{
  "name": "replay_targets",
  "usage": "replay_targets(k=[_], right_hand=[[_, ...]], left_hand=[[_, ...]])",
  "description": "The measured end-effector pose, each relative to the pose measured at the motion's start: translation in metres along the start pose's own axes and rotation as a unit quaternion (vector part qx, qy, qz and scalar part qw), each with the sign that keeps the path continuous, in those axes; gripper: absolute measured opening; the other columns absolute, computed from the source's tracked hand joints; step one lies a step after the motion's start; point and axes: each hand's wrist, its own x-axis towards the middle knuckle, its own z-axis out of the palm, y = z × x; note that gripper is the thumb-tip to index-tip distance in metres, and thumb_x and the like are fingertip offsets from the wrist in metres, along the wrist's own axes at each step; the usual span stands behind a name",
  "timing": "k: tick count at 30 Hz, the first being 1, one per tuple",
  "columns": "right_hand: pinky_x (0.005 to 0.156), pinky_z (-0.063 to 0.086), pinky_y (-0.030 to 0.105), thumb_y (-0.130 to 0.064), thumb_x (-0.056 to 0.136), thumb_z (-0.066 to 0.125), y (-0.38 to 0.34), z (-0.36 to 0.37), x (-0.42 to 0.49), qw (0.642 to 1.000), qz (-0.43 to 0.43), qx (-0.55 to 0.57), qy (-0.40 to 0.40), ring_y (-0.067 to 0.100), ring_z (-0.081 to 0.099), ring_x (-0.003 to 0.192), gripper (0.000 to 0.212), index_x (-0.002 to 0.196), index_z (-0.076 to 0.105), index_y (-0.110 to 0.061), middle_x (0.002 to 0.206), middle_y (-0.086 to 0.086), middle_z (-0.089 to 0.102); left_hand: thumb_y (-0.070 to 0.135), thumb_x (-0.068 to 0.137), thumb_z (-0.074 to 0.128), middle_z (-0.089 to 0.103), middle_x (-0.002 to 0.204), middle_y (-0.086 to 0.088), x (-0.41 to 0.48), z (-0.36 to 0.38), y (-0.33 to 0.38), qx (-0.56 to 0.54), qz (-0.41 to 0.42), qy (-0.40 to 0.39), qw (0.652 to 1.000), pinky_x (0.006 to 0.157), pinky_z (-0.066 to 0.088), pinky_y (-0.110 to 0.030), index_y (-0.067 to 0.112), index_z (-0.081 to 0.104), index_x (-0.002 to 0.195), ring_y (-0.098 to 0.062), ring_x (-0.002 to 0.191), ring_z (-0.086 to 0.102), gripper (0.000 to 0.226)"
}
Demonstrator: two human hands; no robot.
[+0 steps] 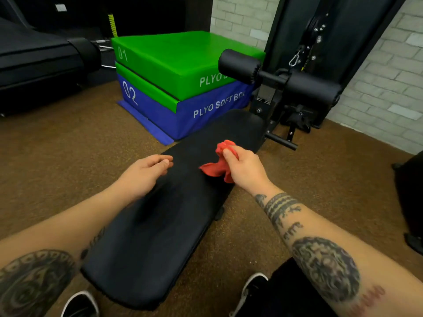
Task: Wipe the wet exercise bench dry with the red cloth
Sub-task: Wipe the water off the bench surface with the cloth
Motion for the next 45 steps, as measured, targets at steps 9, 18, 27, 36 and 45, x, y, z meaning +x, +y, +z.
replay_targets(k=[9,18,27,36,45], right_hand=[[0.121,0.013,0.022,-0.044,0.098,0.040,0.020,0.057,-0.081,0.954,-0.213,-0.039,-0.207,0.014,0.039,0.142,0.047,0.126,0.067,-0.019,0.143,-0.001,0.057],[0.103,0.049,0.039,-0.037,0.098,0.054,-0.024,0.032,-0.041,0.826,0.108,0.537,-0.134,0.026,0.067,0.113,0.040,0.117,0.067,-0.004,0.117,0.016,0.071],[0.102,0.048,0.058,-0.052,0.091,0.062,0.020,-0.006,0.061,0.793,0.232,0.561,-0.053,0.037,0.065,0.116,0.065,0.130,0.057,-0.001,0.123,0.022,0.068],[0.107,0.044,0.046,-0.055,0.088,0.057,0.065,0.018,0.115,0.854,0.193,0.454,0.164,0.020,0.065,0.117,0.039,0.110,0.073,-0.027,0.118,0.003,0.073],[0.110,0.041,0.052,-0.081,0.064,0.069,0.053,-0.002,0.075,0.820,0.268,0.428,0.270,0.026,0.064,0.117,0.066,0.112,0.073,-0.035,0.116,0.005,0.073]], left_hand=[[-0.011,0.089,0.046,0.070,0.099,0.012,0.026,0.036,0.002,0.077,0.020,-0.020,0.997,0.083,0.042,-0.017,0.033,0.071,0.096,-0.001,0.099,0.062,0.051],[0.064,0.088,0.042,0.070,0.115,-0.024,0.054,0.042,0.028,-0.288,-0.158,-0.177,0.928,0.097,0.048,-0.047,0.004,0.067,0.115,-0.036,0.101,0.068,0.071],[0.013,0.080,0.073,0.072,0.108,-0.019,0.150,0.071,0.041,-0.253,-0.088,-0.201,0.942,0.087,0.054,-0.041,0.009,0.072,0.106,-0.029,0.095,0.068,0.026],[0.008,0.069,0.081,0.068,0.084,-0.002,0.246,0.093,0.062,-0.267,-0.007,-0.174,0.948,0.067,0.054,-0.022,0.022,0.073,0.100,-0.012,0.074,0.062,0.035],[0.039,0.050,0.086,0.073,0.086,-0.007,0.216,0.102,0.097,-0.136,-0.095,-0.197,0.966,0.081,0.052,-0.039,0.027,0.076,0.091,-0.019,0.080,0.066,0.044]])
